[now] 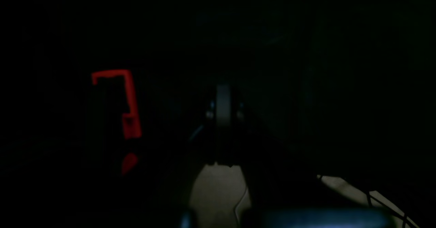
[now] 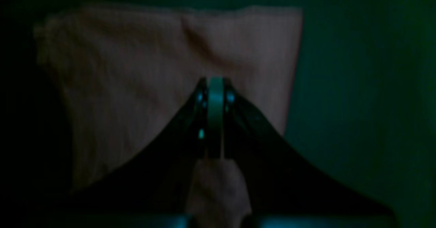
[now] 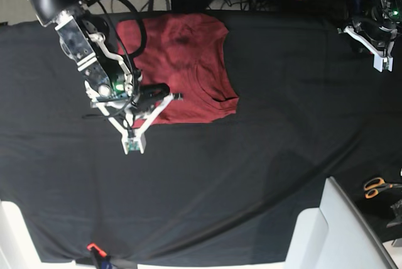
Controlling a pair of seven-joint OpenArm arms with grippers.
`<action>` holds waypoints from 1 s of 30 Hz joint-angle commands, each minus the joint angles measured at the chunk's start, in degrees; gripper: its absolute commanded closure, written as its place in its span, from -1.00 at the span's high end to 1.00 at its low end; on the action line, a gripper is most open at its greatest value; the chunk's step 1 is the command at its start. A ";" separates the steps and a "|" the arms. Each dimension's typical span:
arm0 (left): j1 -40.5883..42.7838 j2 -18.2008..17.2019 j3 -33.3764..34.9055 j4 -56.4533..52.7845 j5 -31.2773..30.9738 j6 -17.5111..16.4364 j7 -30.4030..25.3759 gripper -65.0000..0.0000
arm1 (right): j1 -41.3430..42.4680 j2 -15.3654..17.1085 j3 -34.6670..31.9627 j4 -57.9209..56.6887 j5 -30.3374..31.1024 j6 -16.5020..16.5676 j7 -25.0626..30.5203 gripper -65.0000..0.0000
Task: Fold the T-shirt properly
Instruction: 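Lower the right gripper to the stack's side and press it flat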
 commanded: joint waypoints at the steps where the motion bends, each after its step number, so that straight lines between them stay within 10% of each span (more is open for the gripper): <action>1: -0.05 -0.96 -0.42 0.76 -0.38 0.23 -1.10 -1.00 | 1.37 0.17 0.30 -0.54 -0.14 0.02 0.98 -0.99; 30: -0.14 -0.87 -0.42 0.76 -0.38 0.23 -1.01 -1.00 | 6.03 2.72 0.65 -10.47 -0.23 -0.33 8.19 -1.00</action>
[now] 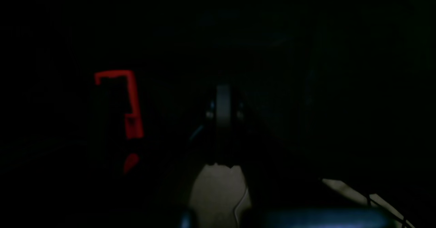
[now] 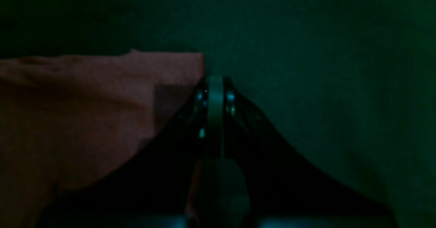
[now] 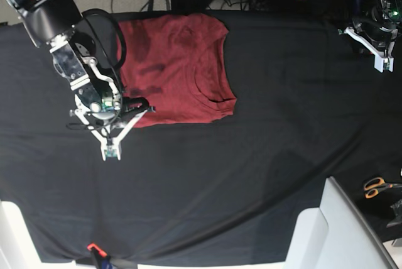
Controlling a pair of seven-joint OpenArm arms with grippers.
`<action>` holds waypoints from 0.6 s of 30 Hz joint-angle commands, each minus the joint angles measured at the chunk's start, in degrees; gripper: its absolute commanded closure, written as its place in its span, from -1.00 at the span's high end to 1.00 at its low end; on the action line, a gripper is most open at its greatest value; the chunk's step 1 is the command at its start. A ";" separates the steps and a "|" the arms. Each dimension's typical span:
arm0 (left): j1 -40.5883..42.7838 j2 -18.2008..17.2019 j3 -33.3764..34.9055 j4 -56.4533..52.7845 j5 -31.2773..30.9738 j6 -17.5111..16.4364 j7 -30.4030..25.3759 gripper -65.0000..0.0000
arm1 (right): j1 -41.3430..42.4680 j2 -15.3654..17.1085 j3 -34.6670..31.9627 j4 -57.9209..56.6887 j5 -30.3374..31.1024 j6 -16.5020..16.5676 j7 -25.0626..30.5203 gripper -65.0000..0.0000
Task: Fold the T-shirt properly
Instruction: 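Lower the right gripper to the stack's side and press it flat, then raise the right gripper and bring the left gripper to the stack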
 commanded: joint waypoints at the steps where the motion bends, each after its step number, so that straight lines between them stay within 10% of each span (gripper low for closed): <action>1: 0.01 -0.98 -0.40 0.76 -0.38 0.21 -0.99 -1.00 | -0.45 0.41 0.96 4.80 -0.25 0.24 1.19 -1.00; 9: 0.01 -1.15 -0.40 1.02 -0.38 0.21 -0.90 -1.00 | -17.24 1.38 6.32 28.71 -0.25 0.24 -6.10 -1.00; 18: -1.57 -0.98 7.25 2.08 -1.09 0.21 -0.73 -1.00 | -25.15 0.58 4.74 25.72 -0.34 0.24 -0.83 -1.00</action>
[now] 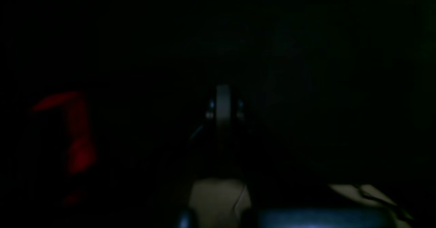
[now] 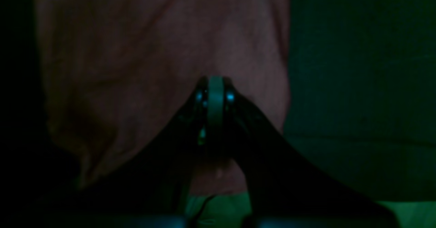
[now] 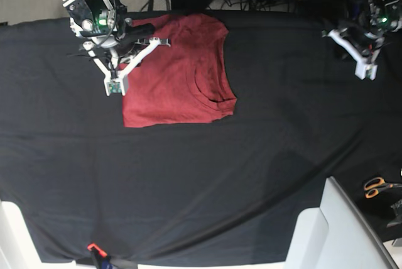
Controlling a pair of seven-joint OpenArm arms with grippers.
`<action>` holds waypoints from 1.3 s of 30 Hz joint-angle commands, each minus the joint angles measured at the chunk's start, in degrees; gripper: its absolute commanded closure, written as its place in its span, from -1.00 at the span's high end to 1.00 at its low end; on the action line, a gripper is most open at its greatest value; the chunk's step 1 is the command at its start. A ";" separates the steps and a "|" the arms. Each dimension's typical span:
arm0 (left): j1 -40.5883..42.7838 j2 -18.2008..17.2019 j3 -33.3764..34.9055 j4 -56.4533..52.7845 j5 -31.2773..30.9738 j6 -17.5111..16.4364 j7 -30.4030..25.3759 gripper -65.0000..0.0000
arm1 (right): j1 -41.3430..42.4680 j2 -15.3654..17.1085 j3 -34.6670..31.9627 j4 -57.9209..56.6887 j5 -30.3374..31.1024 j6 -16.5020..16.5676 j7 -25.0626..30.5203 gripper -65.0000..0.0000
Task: Fold the T-shirt properly
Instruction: 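Raise the right gripper and bring the left gripper to the stack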
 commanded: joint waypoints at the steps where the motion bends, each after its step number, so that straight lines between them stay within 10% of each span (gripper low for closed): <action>1: 0.36 -0.91 0.22 2.17 -0.23 0.25 -0.42 -1.00 | 0.33 0.30 0.50 0.83 -0.38 -0.18 1.45 -1.00; 6: -0.96 1.02 2.85 12.63 -4.89 0.25 7.67 -1.00 | -1.52 1.88 2.35 7.42 -0.29 -0.18 1.97 -1.00; 10: -3.51 0.14 2.94 16.06 -20.37 -0.36 17.87 -1.00 | -2.75 1.97 6.13 10.76 -0.29 -0.18 1.89 -1.00; 15: -6.50 -0.65 4.79 12.28 -34.61 -8.63 23.76 -1.00 | -3.19 2.41 7.27 10.41 -0.29 -0.18 1.89 -1.00; 21: -9.84 2.78 9.10 1.91 -38.04 -15.97 23.58 0.96 | -4.24 2.76 6.74 10.32 -0.29 -0.18 1.89 -1.00; 39: -13.18 15.26 10.50 -8.03 -27.93 -15.97 23.41 1.00 | -6.44 2.76 6.66 8.04 -0.29 0.17 1.89 -1.00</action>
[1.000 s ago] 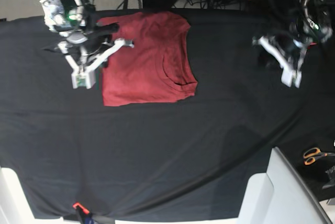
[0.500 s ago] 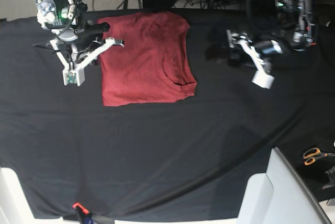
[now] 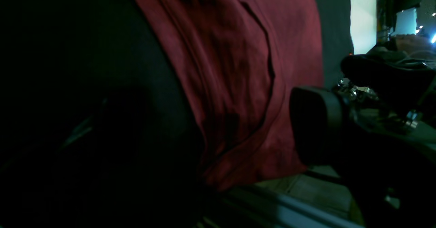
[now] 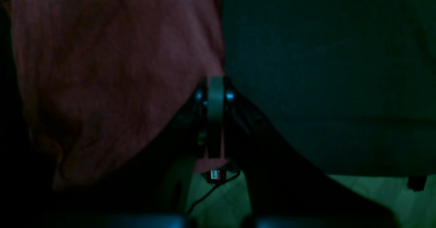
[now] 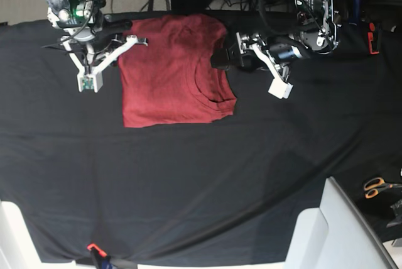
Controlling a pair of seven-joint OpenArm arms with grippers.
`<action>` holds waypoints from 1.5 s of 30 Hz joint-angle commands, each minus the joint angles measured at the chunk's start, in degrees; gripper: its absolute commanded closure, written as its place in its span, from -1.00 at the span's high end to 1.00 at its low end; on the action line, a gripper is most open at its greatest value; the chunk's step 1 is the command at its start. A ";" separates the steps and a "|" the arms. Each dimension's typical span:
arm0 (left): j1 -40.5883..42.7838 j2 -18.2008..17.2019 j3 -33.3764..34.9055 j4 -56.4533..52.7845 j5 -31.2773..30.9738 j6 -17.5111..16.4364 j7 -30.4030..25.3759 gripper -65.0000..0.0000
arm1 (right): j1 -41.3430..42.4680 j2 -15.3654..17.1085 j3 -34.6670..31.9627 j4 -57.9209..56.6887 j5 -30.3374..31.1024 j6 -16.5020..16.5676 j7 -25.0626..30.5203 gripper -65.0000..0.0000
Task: Fold the T-shirt properly
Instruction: 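Raise the right gripper and bring the left gripper to the stack, then push the left gripper into the stack's folded edge, tucking fabric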
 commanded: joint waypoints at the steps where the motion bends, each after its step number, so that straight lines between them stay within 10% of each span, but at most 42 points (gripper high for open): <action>1: -0.59 -0.10 0.71 -0.71 0.18 -0.45 0.39 1.00 | -0.25 0.20 0.08 1.06 -0.10 0.13 0.88 -1.00; 29: -12.55 4.03 17.33 -17.94 4.75 -0.45 0.30 1.00 | -0.96 0.29 0.60 1.15 -0.10 0.13 1.15 -1.00; 40: -13.25 4.12 17.42 -18.03 4.75 -0.45 0.39 -1.00 | -0.96 0.29 0.60 1.15 -0.10 0.13 1.23 -1.00; 45: -14.13 4.12 17.42 -18.03 4.75 -0.45 0.57 -1.00 | -0.96 0.29 0.69 1.15 -0.10 0.13 1.23 -1.00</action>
